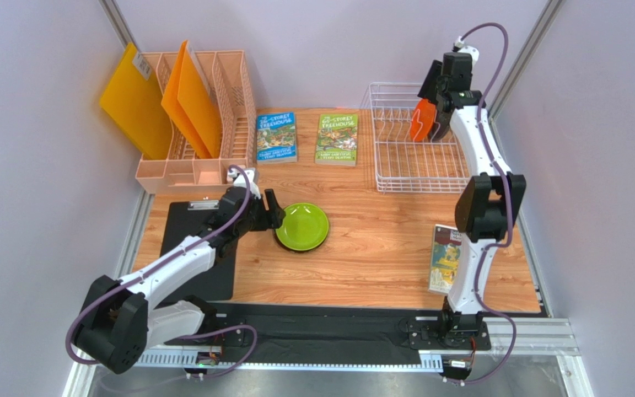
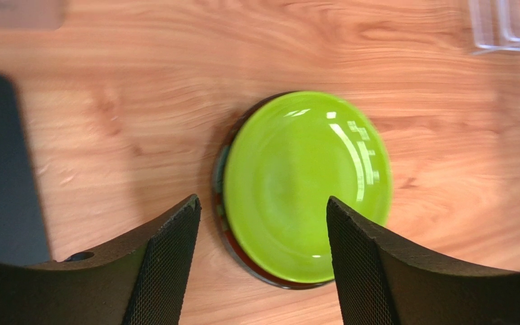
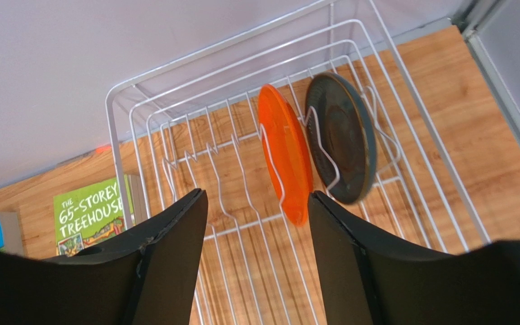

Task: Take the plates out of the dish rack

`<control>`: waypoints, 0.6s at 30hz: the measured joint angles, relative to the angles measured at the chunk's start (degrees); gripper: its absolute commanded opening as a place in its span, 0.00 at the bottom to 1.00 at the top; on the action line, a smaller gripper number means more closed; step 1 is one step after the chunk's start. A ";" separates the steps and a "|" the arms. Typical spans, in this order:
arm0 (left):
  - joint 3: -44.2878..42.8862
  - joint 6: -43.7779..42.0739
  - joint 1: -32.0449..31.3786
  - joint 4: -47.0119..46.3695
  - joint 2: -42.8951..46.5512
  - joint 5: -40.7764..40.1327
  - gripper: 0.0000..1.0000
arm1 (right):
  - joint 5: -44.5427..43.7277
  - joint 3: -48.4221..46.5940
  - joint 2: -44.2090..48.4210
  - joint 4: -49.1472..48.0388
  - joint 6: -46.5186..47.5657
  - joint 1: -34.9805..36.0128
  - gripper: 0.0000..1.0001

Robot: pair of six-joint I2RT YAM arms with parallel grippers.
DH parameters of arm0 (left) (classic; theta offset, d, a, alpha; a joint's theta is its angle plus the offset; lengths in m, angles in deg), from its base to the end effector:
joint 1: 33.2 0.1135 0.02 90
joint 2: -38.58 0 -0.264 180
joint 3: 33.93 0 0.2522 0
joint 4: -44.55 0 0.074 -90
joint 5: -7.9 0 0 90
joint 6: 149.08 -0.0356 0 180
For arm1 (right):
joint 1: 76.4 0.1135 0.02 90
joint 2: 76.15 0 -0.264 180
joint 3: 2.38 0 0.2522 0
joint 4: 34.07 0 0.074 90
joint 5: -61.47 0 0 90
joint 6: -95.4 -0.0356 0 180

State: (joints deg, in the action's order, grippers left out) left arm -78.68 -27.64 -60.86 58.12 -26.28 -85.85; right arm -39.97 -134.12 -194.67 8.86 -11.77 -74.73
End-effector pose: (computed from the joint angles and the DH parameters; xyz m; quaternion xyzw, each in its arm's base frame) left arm 0.2099 -0.1074 0.2050 -0.0445 0.8802 -0.2075 0.4246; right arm 0.4861 0.0071 0.3492 0.1656 0.8458 -0.0032 0.5071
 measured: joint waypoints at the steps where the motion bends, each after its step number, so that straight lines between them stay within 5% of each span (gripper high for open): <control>1: -0.74 -0.33 0.00 -0.09 0.11 1.44 0.75 | 0.33 -2.43 -2.32 0.35 0.33 -0.07 0.60; 18: -2.62 -3.26 0.00 -3.26 0.55 12.81 0.75 | -3.13 -8.28 -12.63 4.61 7.65 -0.63 0.60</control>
State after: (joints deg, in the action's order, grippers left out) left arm -81.30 -30.90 -60.86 54.87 -25.73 -73.04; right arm -43.10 -142.40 -207.30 13.48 -4.12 -75.36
